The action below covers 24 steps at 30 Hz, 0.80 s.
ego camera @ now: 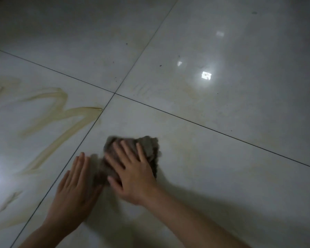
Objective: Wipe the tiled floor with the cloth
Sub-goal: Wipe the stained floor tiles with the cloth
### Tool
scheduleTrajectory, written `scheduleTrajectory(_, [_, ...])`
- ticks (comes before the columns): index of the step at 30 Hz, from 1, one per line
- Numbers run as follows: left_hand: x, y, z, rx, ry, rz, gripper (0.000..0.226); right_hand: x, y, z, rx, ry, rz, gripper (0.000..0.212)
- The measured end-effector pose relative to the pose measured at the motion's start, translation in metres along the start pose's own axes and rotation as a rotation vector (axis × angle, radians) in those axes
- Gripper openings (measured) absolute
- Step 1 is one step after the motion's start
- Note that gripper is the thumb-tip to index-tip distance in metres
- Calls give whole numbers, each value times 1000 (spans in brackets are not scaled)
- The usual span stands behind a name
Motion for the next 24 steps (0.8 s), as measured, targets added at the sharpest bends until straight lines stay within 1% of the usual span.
scheduleTrajectory(1, [-4, -8, -5, 28, 14, -31, 109, -4, 0, -1, -3, -21, -217, 59])
scheduleTrajectory(2, [-7, -15, -10, 60, 12, -59, 110, -7, 15, -3, -11, -27, -395, 56])
scheduleTrajectory(3, [-10, -21, -14, 83, 3, -83, 111, -5, 38, -5, -50, -21, -491, 54])
scheduleTrajectory(4, [-13, -27, -17, 96, -6, -108, 111, 1, 67, -7, -110, -15, -477, 54])
scheduleTrajectory(5, [-15, -33, -18, 104, -18, -137, 111, 10, 98, -8, -156, -16, -339, 54])
scheduleTrajectory(7, [-18, -42, -19, 123, -42, -195, 109, 21, 144, -9, -147, 9, 84, 53])
scheduleTrajectory(8, [-18, -46, -19, 130, -54, -212, 107, 25, 146, -10, -106, 34, 272, 52])
scheduleTrajectory(10, [-18, -51, -17, 126, -77, -219, 104, 33, 118, -6, -58, 75, 577, 53])
scheduleTrajectory(11, [-18, -53, -15, 121, -87, -219, 103, 36, 94, -4, -49, 100, 672, 55])
scheduleTrajectory(12, [-18, -55, -13, 115, -94, -219, 103, 38, 66, -3, -24, 126, 687, 56])
scheduleTrajectory(13, [-17, -57, -11, 105, -93, -218, 104, 40, 35, 0, 9, 146, 589, 57])
scheduleTrajectory(14, [-17, -59, -9, 96, -88, -218, 105, 40, 2, 3, 32, 149, 381, 58])
scheduleTrajectory(16, [-16, -61, -6, 77, -72, -208, 108, 31, -49, 4, 38, 93, -183, 57])
scheduleTrajectory(17, [-15, -62, -5, 64, -61, -200, 108, 31, -48, 3, 27, 50, -438, 57])
scheduleTrajectory(18, [-15, -63, -5, 56, -50, -192, 108, 39, -33, 3, -2, 22, -607, 56])
scheduleTrajectory(19, [-16, -64, -6, 54, -44, -186, 106, 54, -11, 2, -53, 5, -651, 56])
scheduleTrajectory(20, [-16, -64, -6, 56, -41, -179, 104, 75, 14, 1, -90, -2, -561, 55])
scheduleTrajectory(23, [-17, -67, -4, 54, -40, -169, 100, 125, 83, 0, -139, -22, 52, 55])
scheduleTrajectory(24, [-16, -68, -3, 53, -42, -172, 99, 132, 88, 2, -126, -32, 204, 54])
Point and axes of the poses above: each hand's wrist, its own x-axis towards the middle knuckle, its own z-axis out of the palm, y = z × x, the point moved 6 cm from there along x, towards the middle knuckle, and after that the axes turned 11 degrees about -x, right-handed, at the moved point
